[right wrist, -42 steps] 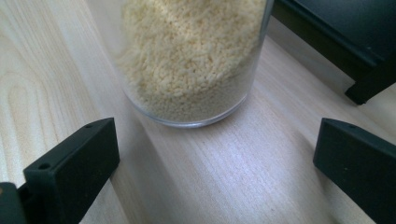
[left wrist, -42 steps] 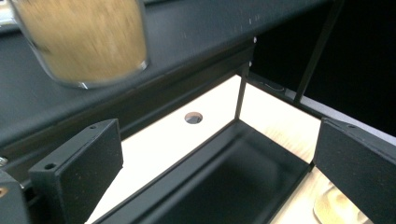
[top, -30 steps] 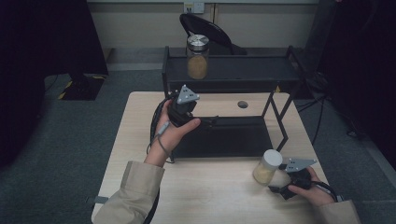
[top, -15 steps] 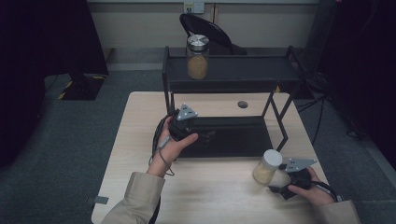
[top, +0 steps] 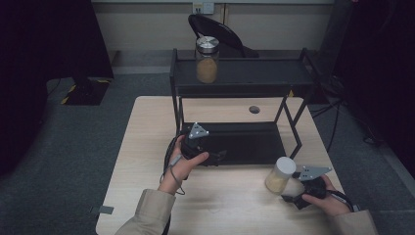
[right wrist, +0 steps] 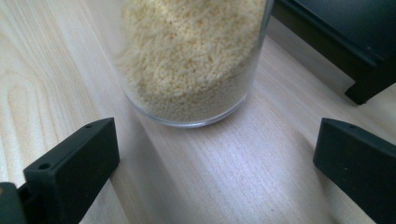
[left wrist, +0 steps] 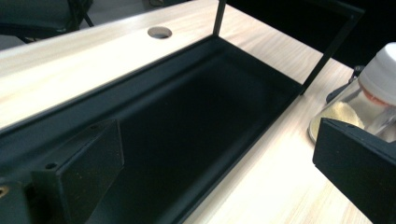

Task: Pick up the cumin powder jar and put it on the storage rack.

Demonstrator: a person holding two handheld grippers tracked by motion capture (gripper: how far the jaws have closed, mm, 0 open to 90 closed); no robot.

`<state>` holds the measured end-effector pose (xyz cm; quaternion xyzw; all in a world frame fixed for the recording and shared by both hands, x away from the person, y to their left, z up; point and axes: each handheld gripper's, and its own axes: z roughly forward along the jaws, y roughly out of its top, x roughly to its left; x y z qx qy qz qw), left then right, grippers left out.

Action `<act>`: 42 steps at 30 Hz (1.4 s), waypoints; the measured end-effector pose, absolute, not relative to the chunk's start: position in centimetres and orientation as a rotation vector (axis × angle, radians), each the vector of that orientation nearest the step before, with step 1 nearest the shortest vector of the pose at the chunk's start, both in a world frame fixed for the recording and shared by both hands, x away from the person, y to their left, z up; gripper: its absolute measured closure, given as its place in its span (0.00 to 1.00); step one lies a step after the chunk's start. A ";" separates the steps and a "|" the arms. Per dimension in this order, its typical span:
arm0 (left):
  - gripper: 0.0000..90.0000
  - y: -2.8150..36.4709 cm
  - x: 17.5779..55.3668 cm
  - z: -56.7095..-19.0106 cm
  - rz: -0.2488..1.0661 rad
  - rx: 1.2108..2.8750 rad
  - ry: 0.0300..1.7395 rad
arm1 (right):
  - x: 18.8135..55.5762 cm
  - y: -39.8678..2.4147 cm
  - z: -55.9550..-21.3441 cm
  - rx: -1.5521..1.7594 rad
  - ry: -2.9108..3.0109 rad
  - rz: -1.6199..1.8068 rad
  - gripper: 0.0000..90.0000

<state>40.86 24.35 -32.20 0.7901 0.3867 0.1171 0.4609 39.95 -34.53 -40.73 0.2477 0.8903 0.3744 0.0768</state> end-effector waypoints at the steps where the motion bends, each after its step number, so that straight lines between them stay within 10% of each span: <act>1: 0.02 24.3 40.9 -32.4 0.283 1.945 0.953 | 40.0 -34.5 -40.7 0.742 2.668 1.122 0.00; 42: 0.03 24.4 36.9 -38.8 0.184 2.188 0.899 | 39.9 -34.5 -40.7 0.742 2.668 1.122 0.00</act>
